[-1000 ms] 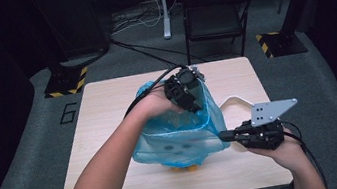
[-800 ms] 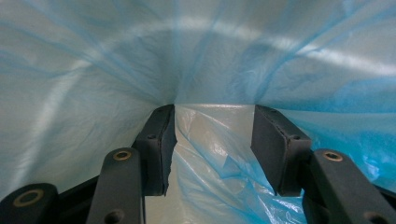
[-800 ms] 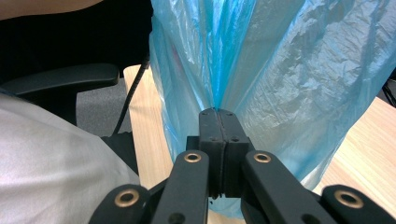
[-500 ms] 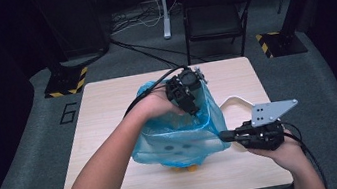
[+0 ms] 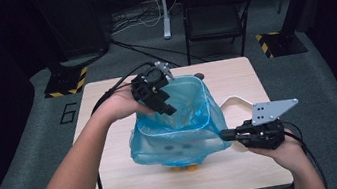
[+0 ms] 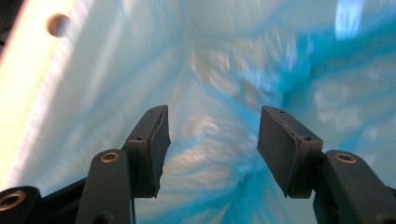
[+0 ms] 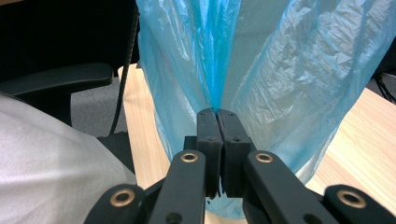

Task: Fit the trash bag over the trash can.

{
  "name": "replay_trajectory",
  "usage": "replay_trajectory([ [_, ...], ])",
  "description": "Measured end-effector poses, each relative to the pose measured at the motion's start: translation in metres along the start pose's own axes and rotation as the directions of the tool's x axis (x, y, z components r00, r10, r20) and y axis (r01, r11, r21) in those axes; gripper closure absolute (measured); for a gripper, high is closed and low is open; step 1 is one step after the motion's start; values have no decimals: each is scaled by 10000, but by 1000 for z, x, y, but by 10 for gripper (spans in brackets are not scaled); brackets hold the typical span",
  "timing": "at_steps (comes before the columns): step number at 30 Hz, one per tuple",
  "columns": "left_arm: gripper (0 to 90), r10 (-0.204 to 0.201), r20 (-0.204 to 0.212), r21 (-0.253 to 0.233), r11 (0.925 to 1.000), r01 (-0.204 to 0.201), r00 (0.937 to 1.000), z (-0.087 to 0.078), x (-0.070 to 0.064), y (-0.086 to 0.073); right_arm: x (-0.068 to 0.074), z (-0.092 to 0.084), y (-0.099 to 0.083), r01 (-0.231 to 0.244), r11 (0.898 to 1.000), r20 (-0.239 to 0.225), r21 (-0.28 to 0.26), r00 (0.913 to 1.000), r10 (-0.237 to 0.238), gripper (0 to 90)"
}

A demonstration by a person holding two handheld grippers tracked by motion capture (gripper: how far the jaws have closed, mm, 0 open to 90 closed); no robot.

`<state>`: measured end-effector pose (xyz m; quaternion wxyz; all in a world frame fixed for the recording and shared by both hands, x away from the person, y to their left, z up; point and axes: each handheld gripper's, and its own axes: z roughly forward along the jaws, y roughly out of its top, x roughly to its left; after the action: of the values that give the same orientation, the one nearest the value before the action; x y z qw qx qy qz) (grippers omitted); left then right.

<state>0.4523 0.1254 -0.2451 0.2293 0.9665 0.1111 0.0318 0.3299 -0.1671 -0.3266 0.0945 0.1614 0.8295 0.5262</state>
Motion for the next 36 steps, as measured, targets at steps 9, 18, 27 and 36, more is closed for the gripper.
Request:
replay_trajectory([
  [9, 447, 91, 294, 368, 9993, -102, 9995, 13, 1, -5, -4, 1, -2, -41, 10000, -39, 77, 10000, 42, 885],
  [18, 453, 474, 353, 1096, 9927, -510, 9983, 18, -2, -4, -4, 0, -4, -32, 9998, 14, 206, 10000, 31, 889],
  [27, 440, 1140, 218, 1687, 9788, -1160, 9932, 22, -6, 0, -3, 6, -4, 110, 9989, 18, 467, 9999, -111, 888],
  [36, 411, 895, -39, -522, 9946, -896, 9960, -10, -12, -10, 0, 1, -5, -231, 9987, 48, 448, 9997, 229, 750],
])
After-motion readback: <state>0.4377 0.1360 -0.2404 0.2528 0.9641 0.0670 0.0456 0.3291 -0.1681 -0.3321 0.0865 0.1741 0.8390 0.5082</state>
